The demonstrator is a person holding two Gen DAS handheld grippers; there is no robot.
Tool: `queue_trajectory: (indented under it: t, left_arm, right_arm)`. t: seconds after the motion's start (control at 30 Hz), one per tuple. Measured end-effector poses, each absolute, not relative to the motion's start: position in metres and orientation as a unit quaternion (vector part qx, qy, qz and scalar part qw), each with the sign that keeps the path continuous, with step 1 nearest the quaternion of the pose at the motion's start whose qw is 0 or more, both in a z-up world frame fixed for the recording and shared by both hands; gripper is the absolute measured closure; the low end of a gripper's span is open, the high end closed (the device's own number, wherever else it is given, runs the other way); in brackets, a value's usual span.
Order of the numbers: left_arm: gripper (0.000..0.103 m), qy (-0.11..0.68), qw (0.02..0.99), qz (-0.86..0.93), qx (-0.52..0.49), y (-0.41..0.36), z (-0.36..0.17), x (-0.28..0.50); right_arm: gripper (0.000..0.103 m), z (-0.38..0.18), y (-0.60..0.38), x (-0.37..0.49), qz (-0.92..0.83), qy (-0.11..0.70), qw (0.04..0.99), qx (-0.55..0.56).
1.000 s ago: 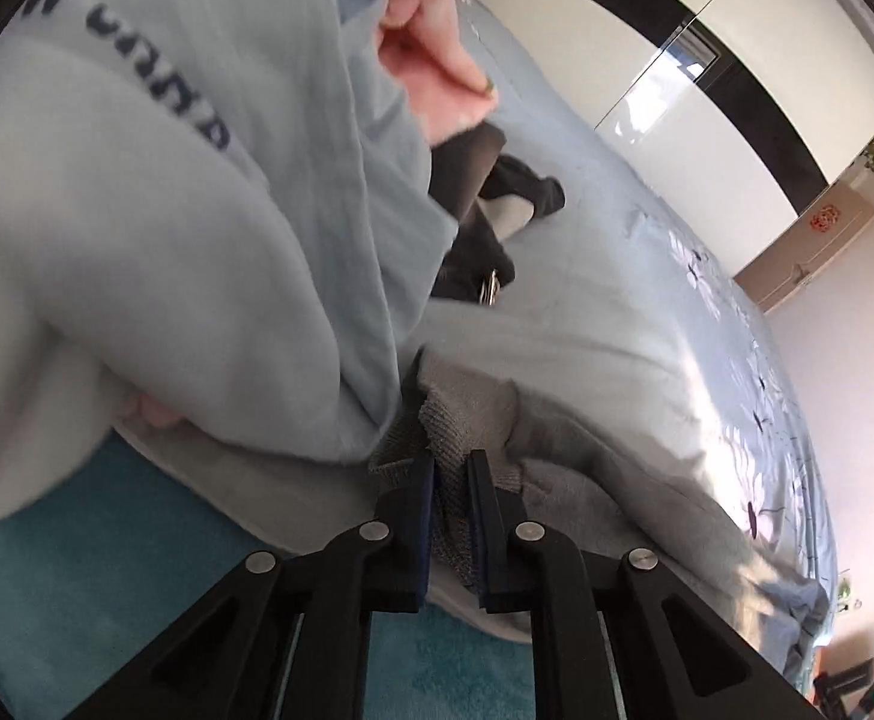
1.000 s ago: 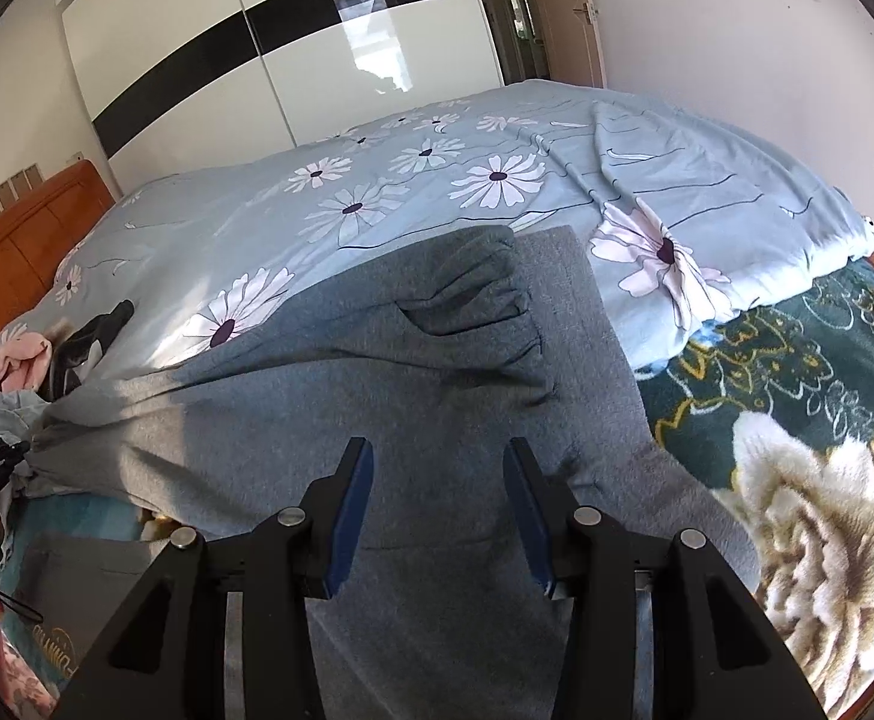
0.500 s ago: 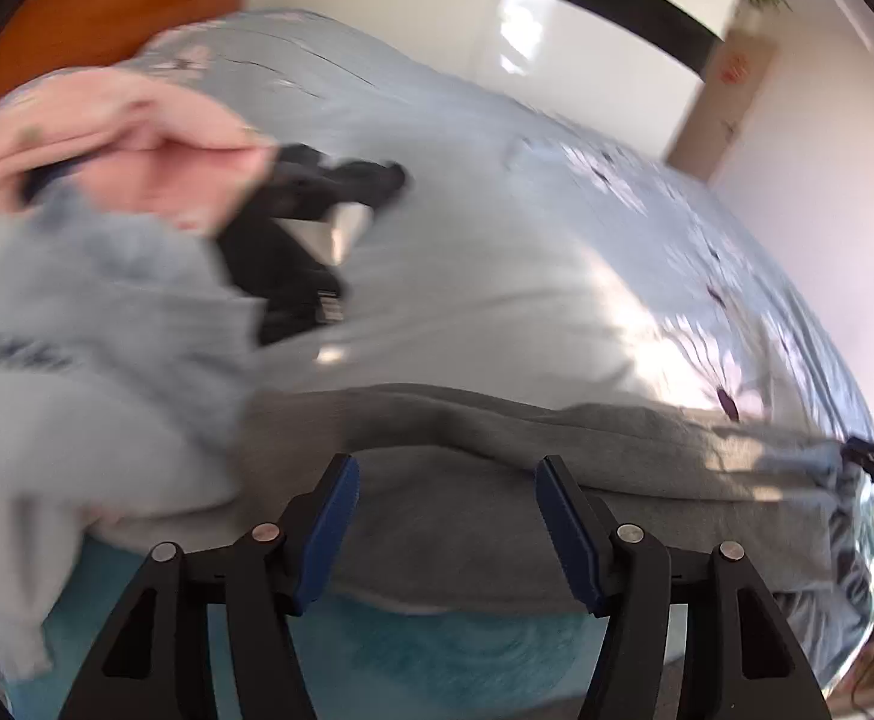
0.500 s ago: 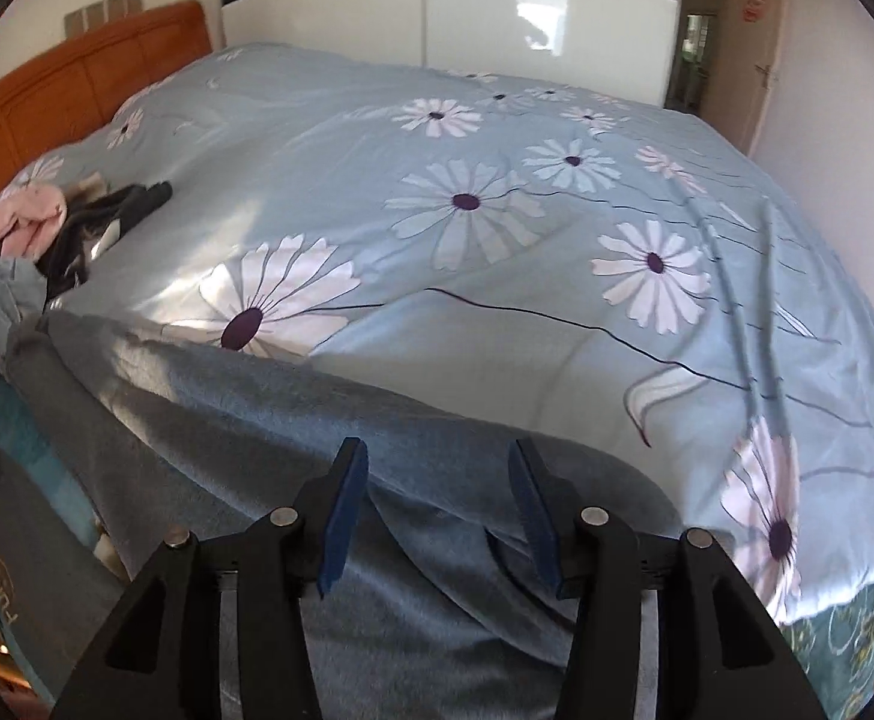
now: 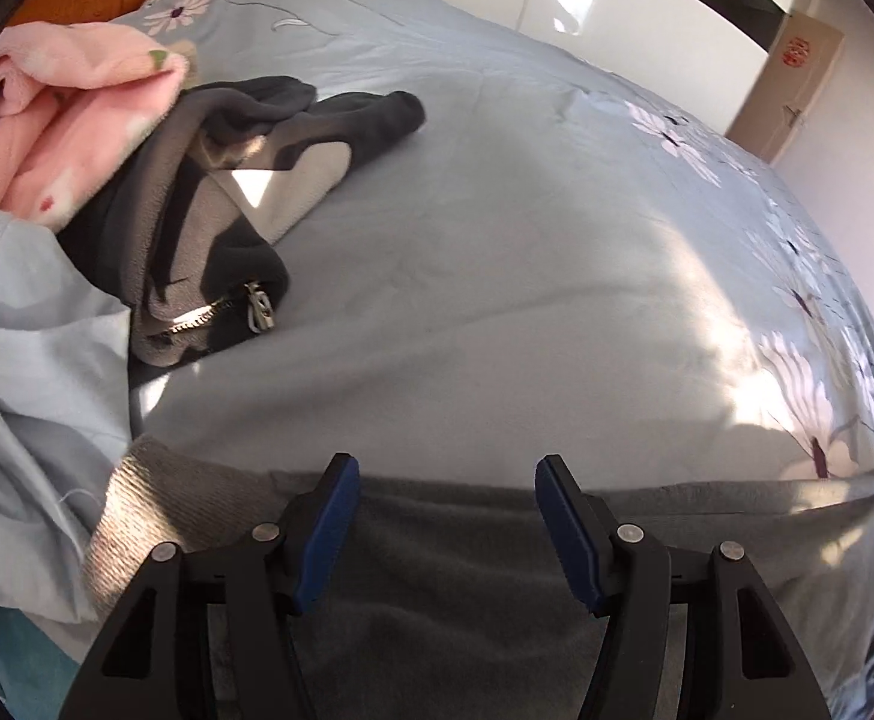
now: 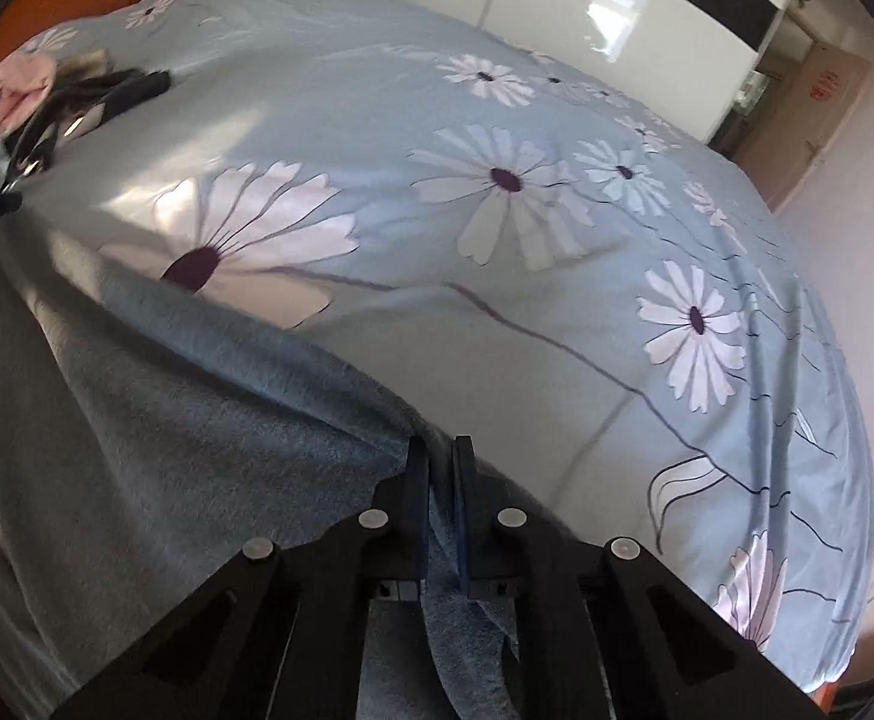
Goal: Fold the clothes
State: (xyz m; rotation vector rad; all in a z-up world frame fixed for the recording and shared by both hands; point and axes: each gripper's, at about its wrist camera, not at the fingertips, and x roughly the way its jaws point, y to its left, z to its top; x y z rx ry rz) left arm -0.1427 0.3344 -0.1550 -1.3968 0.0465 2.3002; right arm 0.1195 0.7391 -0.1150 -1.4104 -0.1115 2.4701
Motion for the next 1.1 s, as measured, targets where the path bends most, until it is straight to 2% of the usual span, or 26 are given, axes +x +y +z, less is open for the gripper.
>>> queue_trajectory:
  t: [0.03,0.17,0.23,0.3,0.4,0.53,0.6,0.7,0.83,0.93,1.1]
  left_arm:
    - [0.038,0.018,0.215,0.831,-0.512,0.336,-0.16,-0.147]
    - [0.038,0.011,0.213,0.832,-0.512,0.331,-0.158,-0.145]
    - [0.038,0.016,0.226,0.837,-0.498,0.327,-0.143,-0.133]
    - [0.038,0.019,0.244,0.845,-0.475,0.319,-0.121,-0.116]
    - [0.038,-0.003,0.279,0.857,-0.434,0.294,-0.085,-0.08]
    - [0.034,-0.044,0.314,0.862,-0.395,0.249,-0.059,-0.019]
    - [0.03,-0.052,0.315,0.869,-0.378,0.222,-0.056,0.013]
    - [0.022,-0.059,0.309,0.882,-0.352,0.18,-0.055,0.061]
    - [0.021,-0.054,0.268,0.893,-0.358,0.13,-0.077,0.108]
    - [0.021,-0.089,0.24,0.886,-0.388,0.1,-0.103,0.127]
    - [0.021,-0.161,0.188,0.86,-0.446,0.071,-0.146,0.138]
  right_arm:
    - [0.097,-0.119,0.742,0.113,0.855,-0.026,0.153,-0.495]
    - [0.095,-0.128,0.729,0.106,0.841,-0.061,0.162,-0.513]
    - [0.09,-0.119,0.723,0.11,0.843,-0.071,0.164,-0.508]
    - [0.069,-0.105,0.716,0.122,0.85,-0.072,0.168,-0.494]
    - [0.068,-0.071,0.706,0.156,0.871,-0.056,0.18,-0.454]
    - [0.06,-0.045,0.685,0.236,0.897,0.016,0.183,-0.403]
    - [0.051,-0.046,0.675,0.284,0.901,0.055,0.186,-0.388]
    - [0.051,-0.066,0.666,0.356,0.89,0.105,0.224,-0.383]
    - [0.051,-0.096,0.663,0.45,0.868,0.19,0.28,-0.364]
    - [0.051,-0.124,0.672,0.501,0.846,0.283,0.294,-0.343]
    - [0.051,-0.142,0.679,0.524,0.843,0.365,0.26,-0.298]
